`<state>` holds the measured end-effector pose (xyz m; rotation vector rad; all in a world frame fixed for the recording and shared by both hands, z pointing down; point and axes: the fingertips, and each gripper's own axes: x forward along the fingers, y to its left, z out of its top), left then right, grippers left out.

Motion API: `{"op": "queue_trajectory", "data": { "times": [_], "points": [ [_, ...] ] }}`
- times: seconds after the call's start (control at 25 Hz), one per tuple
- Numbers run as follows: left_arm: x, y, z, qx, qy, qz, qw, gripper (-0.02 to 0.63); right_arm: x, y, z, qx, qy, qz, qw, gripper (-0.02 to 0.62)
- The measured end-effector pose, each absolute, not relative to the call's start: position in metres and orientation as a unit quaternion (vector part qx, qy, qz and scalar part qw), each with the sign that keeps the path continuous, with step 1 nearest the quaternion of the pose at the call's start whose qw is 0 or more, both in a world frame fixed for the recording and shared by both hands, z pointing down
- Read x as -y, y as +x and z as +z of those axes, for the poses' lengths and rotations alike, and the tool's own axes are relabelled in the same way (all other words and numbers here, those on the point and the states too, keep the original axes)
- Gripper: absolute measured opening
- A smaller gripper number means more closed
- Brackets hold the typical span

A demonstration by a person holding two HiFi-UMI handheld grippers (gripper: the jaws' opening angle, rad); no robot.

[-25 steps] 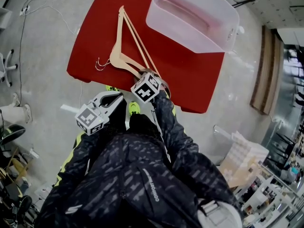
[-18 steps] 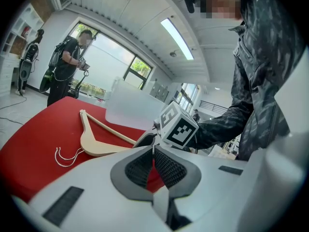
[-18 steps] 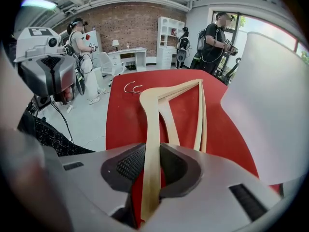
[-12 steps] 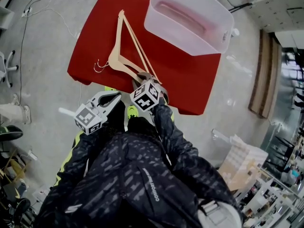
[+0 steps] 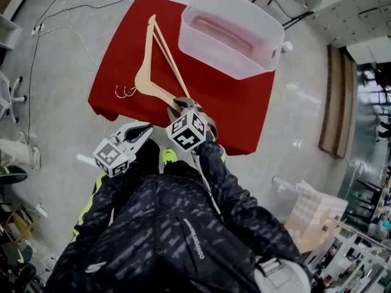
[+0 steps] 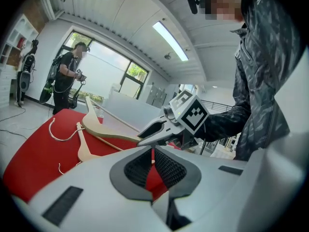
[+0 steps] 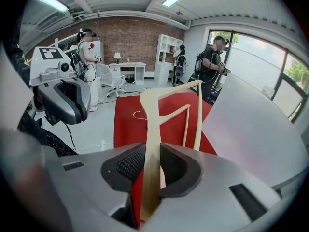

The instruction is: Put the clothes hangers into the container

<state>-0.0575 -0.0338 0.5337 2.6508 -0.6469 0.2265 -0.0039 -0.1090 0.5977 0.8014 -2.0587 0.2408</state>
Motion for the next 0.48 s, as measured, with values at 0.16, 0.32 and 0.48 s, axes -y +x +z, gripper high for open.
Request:
{"op": "queue_trajectory", "data": {
  "times": [0.16, 0.32, 0.48],
  "points": [
    [0.035, -0.059, 0.522, 0.248, 0.946, 0.075, 0.193, 0.012, 0.106, 0.000, 0.571, 0.835, 0.327, 0.092, 0.434, 0.097],
    [0.037, -0.062, 0.515, 0.261, 0.945, 0.071, 0.183, 0.012, 0.103, 0.005, 0.550, 0.839, 0.332, 0.086, 0.423, 0.097],
    [0.033, -0.061, 0.507, 0.273, 0.944, 0.065, 0.171, 0.012, 0.095, 0.015, 0.531, 0.842, 0.336, 0.082, 0.414, 0.098]
  ]
}}
